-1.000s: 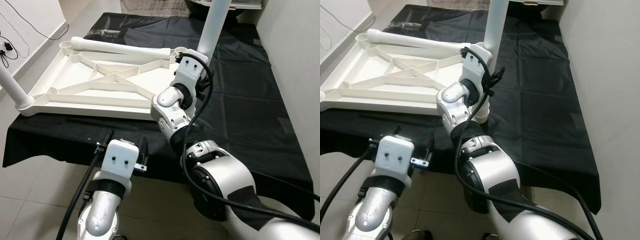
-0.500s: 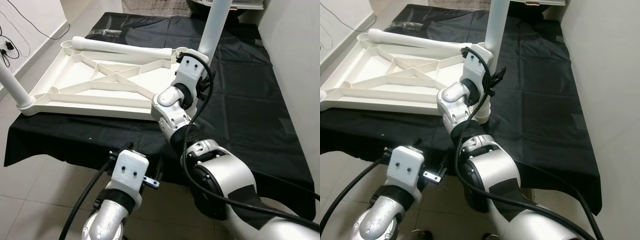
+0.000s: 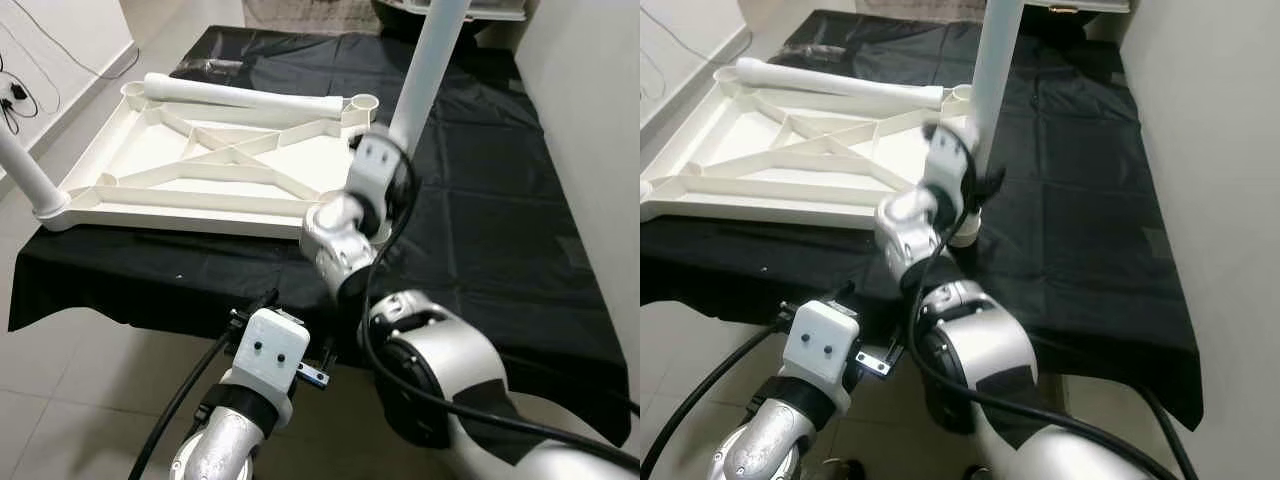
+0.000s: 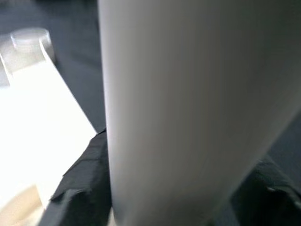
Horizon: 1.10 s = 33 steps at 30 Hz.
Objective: Building children table
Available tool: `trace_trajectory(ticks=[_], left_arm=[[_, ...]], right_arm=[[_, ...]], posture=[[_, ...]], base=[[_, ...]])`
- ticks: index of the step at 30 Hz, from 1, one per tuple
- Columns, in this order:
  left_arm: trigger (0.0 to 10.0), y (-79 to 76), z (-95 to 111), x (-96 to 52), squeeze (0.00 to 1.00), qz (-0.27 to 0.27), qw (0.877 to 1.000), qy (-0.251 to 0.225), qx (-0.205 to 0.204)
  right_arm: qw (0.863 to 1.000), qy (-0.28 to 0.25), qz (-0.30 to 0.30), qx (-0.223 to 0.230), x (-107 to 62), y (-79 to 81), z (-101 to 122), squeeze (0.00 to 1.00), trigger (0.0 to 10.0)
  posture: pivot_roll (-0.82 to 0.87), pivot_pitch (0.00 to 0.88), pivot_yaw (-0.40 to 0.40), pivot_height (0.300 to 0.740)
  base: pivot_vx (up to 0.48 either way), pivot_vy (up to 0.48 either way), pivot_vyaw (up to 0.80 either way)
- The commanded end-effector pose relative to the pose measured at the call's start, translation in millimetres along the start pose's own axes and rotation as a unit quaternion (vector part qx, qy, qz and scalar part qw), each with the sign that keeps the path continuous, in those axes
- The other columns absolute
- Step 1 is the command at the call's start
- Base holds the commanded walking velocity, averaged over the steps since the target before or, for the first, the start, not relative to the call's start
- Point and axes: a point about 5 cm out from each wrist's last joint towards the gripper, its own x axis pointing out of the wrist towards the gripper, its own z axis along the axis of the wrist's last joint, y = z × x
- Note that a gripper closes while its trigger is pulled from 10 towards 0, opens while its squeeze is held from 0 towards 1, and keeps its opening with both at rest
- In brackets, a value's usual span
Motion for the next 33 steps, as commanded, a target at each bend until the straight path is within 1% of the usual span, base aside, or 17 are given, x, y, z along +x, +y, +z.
trace_trajectory(ticks=[1,4,9,10,11,12,15,16,19,21,29,33], left_arm=[[10.0,-4.3,-7,-1.1,0.00,-0.006,1.000,0.015,-0.001],[10.0,-3.8,-8,-1.1,0.00,0.000,1.000,0.015,-0.005],[10.0,-3.2,-8,-1.1,0.00,0.001,1.000,0.015,0.000],[10.0,-3.0,-8,-1.0,0.00,0.002,1.000,0.015,0.000],[10.0,-3.0,-8,-1.0,0.00,0.002,1.000,0.015,0.000],[10.0,-2.7,-9,-0.8,0.00,0.002,1.000,0.016,0.000],[10.0,-2.4,-9,-0.7,0.00,0.003,1.000,0.016,0.001],[10.0,-1.2,-10,0.4,0.00,0.004,1.000,0.016,0.006],[10.0,-0.3,-11,0.9,0.00,0.006,1.000,0.016,0.005],[10.0,1.7,-12,1.9,0.00,0.013,1.000,0.015,-0.002],[10.0,1.1,-13,2.9,0.00,0.010,1.000,0.013,0.007],[10.0,2.2,-14,3.3,0.00,0.011,1.000,0.014,0.010]], right_arm=[[1.000,0.019,-0.005,0.006,3.0,-2.5,-3,1.00,10.0],[1.000,0.018,0.002,0.008,1.7,-1.2,-3,1.00,10.0],[1.000,0.017,0.019,0.012,-2.1,2.7,-2,1.00,10.0],[1.000,0.016,0.024,0.012,-3.7,4.0,-2,0.93,10.0],[1.000,0.016,0.024,0.012,-3.7,4.0,-2,0.93,10.0],[0.999,0.018,0.037,0.012,-5.8,5.9,-4,0.00,10.0],[0.998,0.027,0.046,0.016,-7.4,7.0,-7,0.00,10.0],[0.997,0.032,0.070,0.017,-9.5,9.0,-10,0.00,10.0],[0.996,0.032,0.078,0.015,-9.6,9.1,-12,0.00,10.0],[0.994,0.037,0.098,0.013,-10.7,9.4,-18,0.00,10.0],[0.994,0.033,0.106,0.001,-10.6,7.9,-24,0.00,10.0],[0.992,0.030,0.120,-0.001,-11.2,8.0,-26,0.00,10.0]], posture=[[0.15,0.197,-0.035,0.740],[0.15,0.197,-0.035,0.740],[0.15,0.197,-0.035,0.740],[0.15,0.197,-0.035,0.740],[0.15,0.197,-0.035,0.740],[0.15,0.196,-0.033,0.740],[0.15,0.196,-0.033,0.740],[0.14,0.193,-0.033,0.740],[0.13,0.190,-0.032,0.740],[0.13,0.188,-0.030,0.740],[0.13,0.186,-0.029,0.740],[0.12,0.182,-0.026,0.740]], base=[[0.000,0.000,0.00],[0.000,0.000,0.00],[0.000,0.000,0.00],[0.000,0.000,0.00],[0.000,0.000,0.00],[0.000,0.000,0.00],[0.000,0.000,0.00],[0.000,0.000,0.00],[0.000,0.000,0.00],[0.000,0.000,0.00],[0.000,0.000,0.00],[0.000,0.000,0.00]])
